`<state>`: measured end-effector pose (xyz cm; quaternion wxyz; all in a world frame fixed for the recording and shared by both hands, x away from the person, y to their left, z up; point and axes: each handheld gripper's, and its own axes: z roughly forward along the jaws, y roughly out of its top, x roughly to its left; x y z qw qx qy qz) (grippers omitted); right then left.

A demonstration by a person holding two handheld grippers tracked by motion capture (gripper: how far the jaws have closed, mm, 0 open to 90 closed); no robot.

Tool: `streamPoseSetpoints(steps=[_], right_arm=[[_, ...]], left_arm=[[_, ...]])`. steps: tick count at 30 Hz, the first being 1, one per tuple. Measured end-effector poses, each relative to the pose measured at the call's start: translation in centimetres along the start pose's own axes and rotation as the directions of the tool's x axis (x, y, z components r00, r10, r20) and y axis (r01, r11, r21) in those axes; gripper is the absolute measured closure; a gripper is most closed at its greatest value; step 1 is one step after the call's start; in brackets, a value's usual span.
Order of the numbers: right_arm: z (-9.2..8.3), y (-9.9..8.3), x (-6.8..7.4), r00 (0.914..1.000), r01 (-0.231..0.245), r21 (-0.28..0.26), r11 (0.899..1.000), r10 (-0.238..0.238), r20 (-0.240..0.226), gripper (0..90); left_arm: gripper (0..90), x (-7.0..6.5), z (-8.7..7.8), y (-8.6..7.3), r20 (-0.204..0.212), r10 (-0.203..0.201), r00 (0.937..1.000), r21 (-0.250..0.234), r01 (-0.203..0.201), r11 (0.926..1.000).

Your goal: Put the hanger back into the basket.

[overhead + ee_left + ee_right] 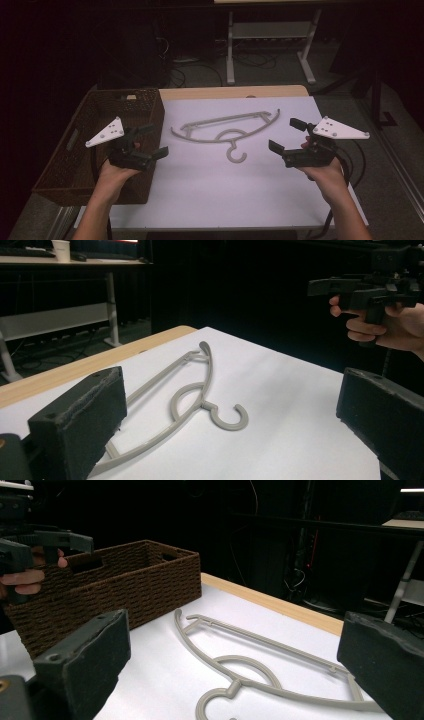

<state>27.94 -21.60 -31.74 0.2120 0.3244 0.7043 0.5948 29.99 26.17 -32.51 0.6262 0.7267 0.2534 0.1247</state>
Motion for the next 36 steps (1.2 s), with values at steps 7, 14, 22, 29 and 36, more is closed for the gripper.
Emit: streamPoseSetpoints(steps=[7,14,22,29,36], right_arm=[[0.4,-0.2,-0.3,0.9999,0.006,0.029,1.0,-0.006,0.014,0.2],[1.8,-0.8,-1.1,0.9989,-0.002,0.108,0.994,-0.003,0.047,1.4],[3.6,-1.1,-1.8,0.9989,-0.003,0.176,0.984,-0.006,0.047,11.3],[7.2,-2.1,-3.1,0.9987,-0.026,0.278,0.96,0.014,0.048,33.5],[9.9,-2.4,-4.0,0.9975,-0.03,0.339,0.94,0.006,0.07,59.6]], left_arm=[[0.0,-0.9,1.3,0.3,0.005,0.042,0.9991,0.059,-0.042,0.9974],[0.0,-2.0,3.8,0.0,0.015,0.062,0.9979,0.139,-0.064,0.9882],[0.0,-2.9,6.8,-1.8,0.066,0.061,0.996,0.203,-0.073,0.9765],[0.0,-2.8,7.9,-3.9,0.085,0.052,0.995,0.222,-0.07,0.9724],[0.0,-2.7,7.8,-5.0,0.085,0.043,0.9955,0.227,-0.061,0.9719]])
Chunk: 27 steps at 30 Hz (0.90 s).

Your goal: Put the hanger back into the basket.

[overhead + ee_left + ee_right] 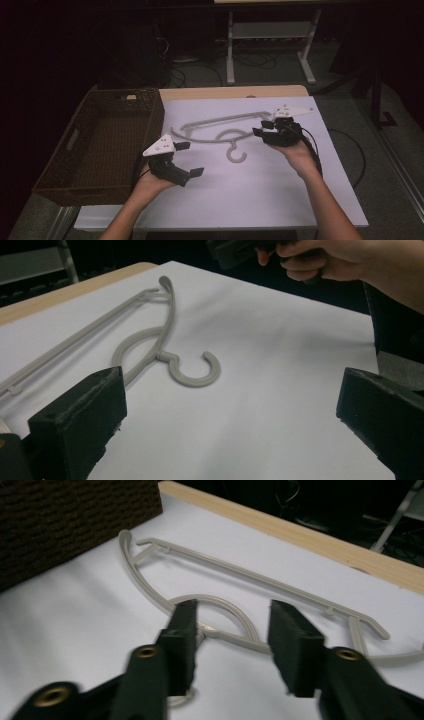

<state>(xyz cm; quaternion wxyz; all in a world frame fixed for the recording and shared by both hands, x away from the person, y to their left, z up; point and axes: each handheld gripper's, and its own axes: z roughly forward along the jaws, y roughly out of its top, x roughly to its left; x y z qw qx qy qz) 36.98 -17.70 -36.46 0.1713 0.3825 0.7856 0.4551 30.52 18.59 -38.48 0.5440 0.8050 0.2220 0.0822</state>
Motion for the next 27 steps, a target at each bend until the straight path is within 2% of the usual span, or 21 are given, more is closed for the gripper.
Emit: streamPoseSetpoints(steps=[1,2,3,5,7,8,9,11,12,16,17,22,24,26,27], right_arm=[[0.9,0.1,-0.3,0.9999,-0.001,0.025,1.0,0.001,0.01,68.3],[0.9,0.1,-0.3,0.9999,-0.001,0.025,1.0,0.001,0.01,68.3],[2.1,0.1,-0.6,0.9999,-0.01,0.054,0.998,0.01,0.008,76.0],[2.5,0.1,-0.6,0.9999,-0.015,0.062,0.998,0.014,0.006,78.9],[4.2,0.1,-0.7,0.9996,-0.028,0.094,0.995,0.029,-0.003,87.7],[4.2,0.1,-0.7,0.9996,-0.028,0.094,0.995,0.029,-0.003,87.7],[5.3,-0.1,-0.8,0.9994,-0.033,0.114,0.993,0.034,-0.01,89.2],[6.5,-0.3,-0.8,0.9986,-0.047,0.139,0.989,0.05,-0.017,89.3],[6.5,-0.3,-0.8,0.9986,-0.047,0.139,0.989,0.05,-0.017,89.3],[9.4,-0.4,-0.3,0.9977,-0.04,0.178,0.983,0.049,-0.048,89.3],[9.4,-0.4,-0.3,0.9977,-0.04,0.178,0.983,0.049,-0.048,89.3],[12.1,-0.1,0.6,0.9973,-0.029,0.221,0.975,0.044,-0.06,89.3],[12.5,-0.1,0.7,0.9973,-0.027,0.228,0.973,0.042,-0.061,89.3],[13.1,-0.1,0.8,0.9972,-0.028,0.242,0.97,0.044,-0.061,89.4],[13.7,-0.2,0.9,0.9972,-0.028,0.262,0.965,0.045,-0.059,89.4]], left_arm=[[0.0,0.0,0.0,-0.2,0.002,-0.006,1.0,-0.004,0.006,1.0],[0.0,0.0,0.0,-0.2,0.002,-0.006,1.0,-0.004,0.006,1.0],[0.0,0.0,0.0,-0.4,0.006,-0.011,0.9999,-0.002,0.011,0.9999],[0.0,-0.1,0.0,-0.5,0.006,-0.012,0.9999,0.0,0.012,0.9999],[0.0,-0.1,0.0,-0.5,0.009,-0.015,0.9998,-0.001,0.015,0.9999],[0.0,-0.1,0.0,-0.5,0.009,-0.015,0.9998,-0.001,0.015,0.9999],[0.0,-0.1,0.0,-0.5,0.01,-0.015,0.9998,-0.003,0.015,0.9999],[0.0,-0.1,0.1,-0.5,0.012,-0.016,0.9998,-0.004,0.016,0.9999],[0.0,-0.1,0.1,-0.5,0.013,-0.016,0.9998,-0.004,0.016,0.9999],[0.0,-0.1,0.3,-0.6,0.02,-0.013,0.9997,0.004,0.013,0.9999],[0.0,-0.2,0.3,-0.6,0.023,-0.017,0.9996,0.003,0.016,0.9999],[0.0,-0.3,0.5,-0.7,0.028,-0.015,0.9995,0.01,0.014,0.9998],[0.0,-0.3,0.5,-0.7,0.03,-0.017,0.9994,0.009,0.016,0.9998],[0.0,-0.3,0.5,-0.7,0.032,-0.013,0.9994,0.01,0.013,0.9999],[0.0,-0.3,0.6,-0.7,0.034,-0.013,0.9993,0.01,0.012,0.9999]])
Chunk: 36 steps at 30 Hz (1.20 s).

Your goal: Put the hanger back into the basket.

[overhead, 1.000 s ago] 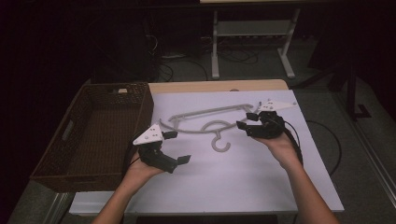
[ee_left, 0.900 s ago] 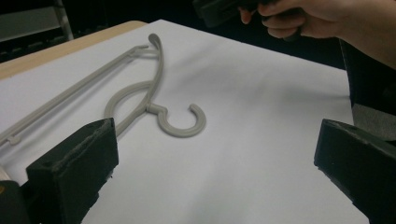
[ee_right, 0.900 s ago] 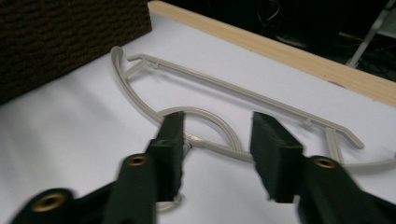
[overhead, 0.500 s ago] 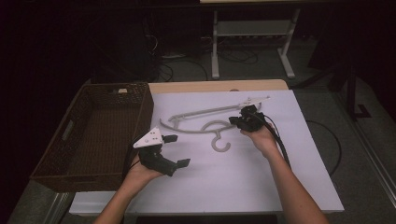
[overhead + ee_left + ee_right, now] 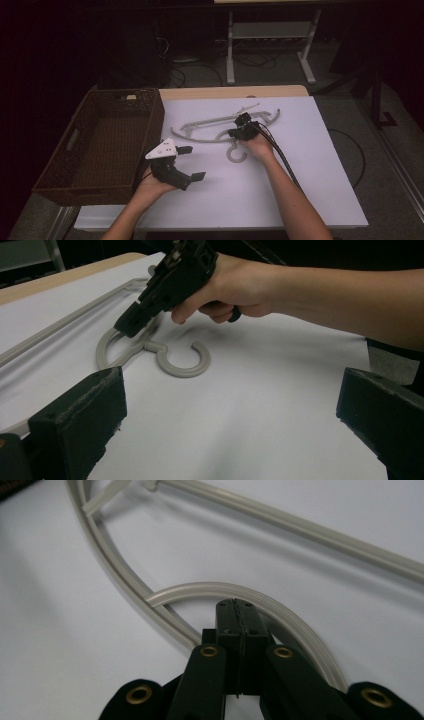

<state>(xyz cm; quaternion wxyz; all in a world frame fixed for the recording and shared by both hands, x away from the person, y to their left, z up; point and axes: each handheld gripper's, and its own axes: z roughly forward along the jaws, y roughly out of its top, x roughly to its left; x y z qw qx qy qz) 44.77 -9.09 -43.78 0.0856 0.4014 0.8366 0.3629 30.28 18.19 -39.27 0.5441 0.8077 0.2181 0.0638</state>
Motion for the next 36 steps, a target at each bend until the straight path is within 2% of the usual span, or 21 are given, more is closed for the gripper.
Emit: streamPoseSetpoints(steps=[3,5,15,18,20,22,25,27,29,36], right_arm=[[0.4,0.0,0.0,1.0,-0.004,0.011,1.0,0.004,-0.001,89.4],[0.7,-0.1,0.0,0.9999,0.011,0.024,1.0,-0.011,0.0,89.5],[0.6,-0.3,-0.1,0.9999,0.011,0.053,0.999,-0.01,-0.012,89.5],[0.5,-0.4,0.3,0.9992,0.033,0.065,0.997,-0.031,-0.026,89.5],[0.3,-0.6,0.9,0.9973,0.065,0.077,0.995,-0.062,-0.039,89.5],[0.2,-0.6,1.1,0.9968,0.072,0.085,0.994,-0.069,-0.041,89.5],[-0.3,-1.2,1.9,0.9928,0.11,0.093,0.99,-0.105,-0.059,89.5],[-0.4,-1.4,2.0,0.9927,0.109,0.093,0.99,-0.103,-0.062,89.5],[-0.9,-2.0,2.3,0.9894,0.134,0.095,0.986,-0.127,-0.07,89.5],[-2.1,-3.4,3.1,0.9852,0.148,0.1,0.984,-0.138,-0.102,89.5]], left_arm=[[0.0,0.0,0.0,0.0,0.001,-0.002,1.0,0.0,0.002,1.0],[0.0,0.0,0.1,0.0,0.002,0.001,1.0,0.005,-0.001,1.0],[0.0,0.0,0.2,0.0,0.005,-0.005,1.0,0.004,0.005,1.0],[0.0,0.1,0.1,0.0,0.004,-0.001,1.0,0.004,0.001,1.0],[0.0,0.1,0.0,0.0,0.003,-0.007,1.0,-0.001,0.007,1.0],[0.0,0.1,-0.1,0.0,0.001,-0.006,1.0,-0.002,0.006,1.0],[0.0,0.2,-0.2,-0.1,-0.003,-0.006,1.0,-0.001,0.006,1.0],[0.0,0.2,-0.2,0.0,-0.002,-0.008,1.0,-0.001,0.008,1.0],[0.0,0.2,-0.2,0.0,-0.002,-0.004,1.0,0.003,0.004,1.0],[0.0,0.1,-0.1,-0.1,-0.002,-0.005,1.0,0.008,0.005,1.0]])
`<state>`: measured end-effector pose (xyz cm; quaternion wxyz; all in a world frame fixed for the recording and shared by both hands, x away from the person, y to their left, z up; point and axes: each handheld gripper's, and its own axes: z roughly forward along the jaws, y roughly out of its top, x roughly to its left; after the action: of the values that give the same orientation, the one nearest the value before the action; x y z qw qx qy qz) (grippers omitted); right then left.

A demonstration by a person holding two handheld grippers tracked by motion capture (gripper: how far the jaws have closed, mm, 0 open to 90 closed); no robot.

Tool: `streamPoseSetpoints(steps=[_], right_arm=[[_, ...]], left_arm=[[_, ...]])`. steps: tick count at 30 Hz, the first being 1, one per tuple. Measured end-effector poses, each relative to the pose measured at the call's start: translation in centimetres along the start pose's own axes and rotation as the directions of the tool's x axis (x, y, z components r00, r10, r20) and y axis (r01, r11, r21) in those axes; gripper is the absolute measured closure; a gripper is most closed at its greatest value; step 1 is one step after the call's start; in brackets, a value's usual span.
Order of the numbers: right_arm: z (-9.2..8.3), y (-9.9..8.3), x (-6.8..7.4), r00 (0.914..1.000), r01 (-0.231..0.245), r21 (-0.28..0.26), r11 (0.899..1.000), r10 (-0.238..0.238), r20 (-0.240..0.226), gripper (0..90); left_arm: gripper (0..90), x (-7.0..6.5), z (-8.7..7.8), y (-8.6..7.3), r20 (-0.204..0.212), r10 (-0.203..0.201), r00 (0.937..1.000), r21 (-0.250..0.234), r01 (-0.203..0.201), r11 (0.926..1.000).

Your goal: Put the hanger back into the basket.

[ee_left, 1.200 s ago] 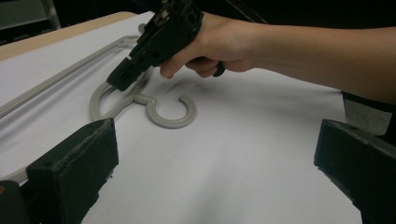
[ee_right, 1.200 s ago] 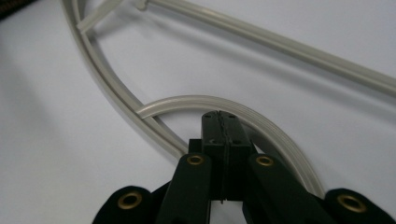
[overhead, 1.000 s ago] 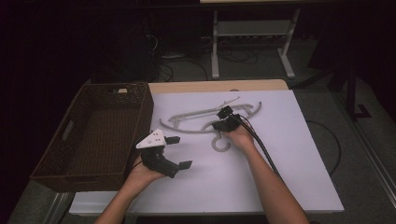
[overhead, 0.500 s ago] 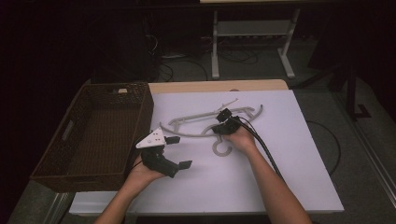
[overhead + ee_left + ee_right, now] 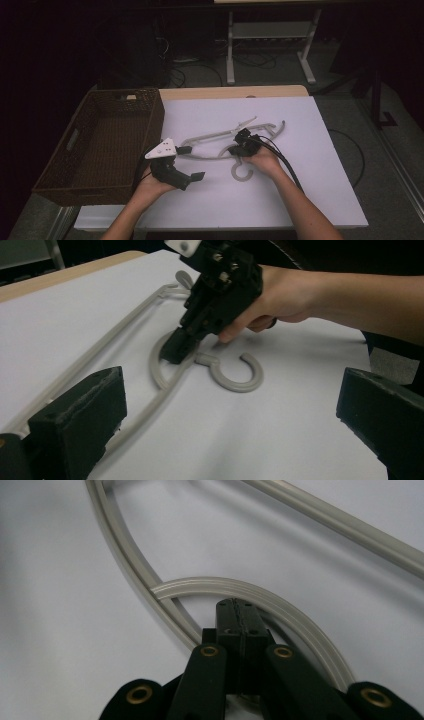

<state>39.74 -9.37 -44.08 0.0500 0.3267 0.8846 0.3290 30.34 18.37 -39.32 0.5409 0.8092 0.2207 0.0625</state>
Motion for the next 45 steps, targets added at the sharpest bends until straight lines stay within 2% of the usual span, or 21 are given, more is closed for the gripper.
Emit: streamPoseSetpoints(steps=[4,6,11,17,23,24,25,26,27,28,29,33,34,35,36,37,39,42,43,45], right_arm=[[-0.8,-1.1,1.0,0.9996,0.028,0.013,1.0,-0.028,-0.01,89.5],[-1.0,-1.4,1.2,0.9996,0.022,0.013,1.0,-0.021,-0.018,89.5],[-2.0,-2.9,2.5,0.9987,0.045,0.021,0.999,-0.044,-0.026,89.5],[-2.7,-3.9,3.3,0.9983,0.043,0.027,0.999,-0.042,-0.04,89.5],[-3.5,-4.2,3.2,0.999,0.036,-0.021,0.999,-0.036,-0.027,86.0],[-3.9,-4.2,3.2,0.9992,0.033,-0.037,0.999,-0.033,-0.02,83.1],[-4.8,-4.2,3.2,0.9995,0.029,-0.085,0.996,-0.03,-0.012,75.2],[-4.8,-4.2,3.2,0.9995,0.029,-0.085,0.996,-0.03,-0.012,75.2],[-5.7,-4.4,3.2,0.9998,0.021,-0.134,0.991,-0.02,0.004,65.5],[-5.7,-4.4,3.2,0.9998,0.021,-0.134,0.991,-0.02,0.004,65.5],[-6.3,-4.5,3.2,0.9999,0.009,-0.154,0.988,-0.007,0.011,60.4],[-8.4,-5.6,3.3,0.999,-0.006,-0.228,0.974,0.016,0.043,42.4],[-9.3,-6.3,3.3,0.9982,-0.021,-0.261,0.965,0.035,0.05,36.3],[-9.3,-6.3,3.3,0.9982,-0.021,-0.261,0.965,0.035,0.05,36.3],[-9.7,-6.7,3.3,0.9979,-0.025,-0.274,0.961,0.04,0.052,32.6],[-10.5,-7.5,3.4,0.997,-0.025,-0.3,0.954,0.046,0.062,27.2],[-10.9,-7.9,3.5,0.9967,-0.035,-0.308,0.951,0.056,0.058,25.7],[-11.9,-9.6,3.7,0.9945,-0.027,-0.332,0.943,0.059,0.086,23.2],[-11.9,-9.6,3.7,0.9945,-0.027,-0.332,0.943,0.059,0.086,23.2],[-12.4,-10.6,4.0,0.9927,-0.034,-0.332,0.943,0.07,0.098,22.9]], left_arm=[[0.0,0.0,0.0,0.0,0.0,-0.002,1.0,0.0,0.002,1.0],[0.0,0.0,0.0,0.0,0.0,-0.002,1.0,0.0,0.002,1.0],[0.0,0.0,0.0,-0.1,0.0,-0.004,1.0,-0.001,0.004,1.0],[0.0,-0.1,0.0,0.0,0.001,-0.002,1.0,0.004,0.002,1.0],[0.0,-0.2,0.1,0.0,0.005,0.005,1.0,0.012,-0.005,0.9999],[0.0,-0.2,0.1,0.0,0.007,0.006,1.0,0.014,-0.006,0.9999],[0.0,-0.2,0.1,0.0,0.006,0.008,0.9999,0.017,-0.008,0.9998],[0.0,-0.2,0.1,0.0,0.006,0.008,0.9999,0.017,-0.008,0.9998],[0.0,-0.1,0.2,-0.1,0.006,0.006,1.0,0.017,-0.006,0.9998],[0.0,-0.1,0.2,-0.1,0.006,0.006,1.0,0.017,-0.006,0.9998],[0.0,-0.1,0.2,-0.1,0.006,0.007,1.0,0.018,-0.008,0.9998],[0.0,-0.2,0.3,-0.1,0.008,0.008,0.9999,0.021,-0.008,0.9997],[0.0,-0.2,0.4,-0.1,0.009,0.009,0.9999,0.026,-0.009,0.9996],[0.0,-0.2,0.4,-0.1,0.009,0.009,0.9999,0.026,-0.009,0.9996],[0.0,-0.2,0.5,-0.1,0.009,0.008,0.9999,0.029,-0.009,0.9995],[0.0,-0.2,0.6,-0.2,0.01,0.013,0.9999,0.035,-0.013,0.9993],[0.0,-0.3,1.0,-0.2,0.012,0.008,0.9999,0.041,-0.008,0.9991],[0.0,-0.6,2.0,-0.3,0.027,0.02,0.9994,0.066,-0.021,0.9976],[0.0,-0.6,2.0,-0.3,0.027,0.02,0.9994,0.066,-0.021,0.9976],[0.0,-0.7,3.0,-0.4,0.035,0.042,0.9985,0.101,-0.045,0.9939]])
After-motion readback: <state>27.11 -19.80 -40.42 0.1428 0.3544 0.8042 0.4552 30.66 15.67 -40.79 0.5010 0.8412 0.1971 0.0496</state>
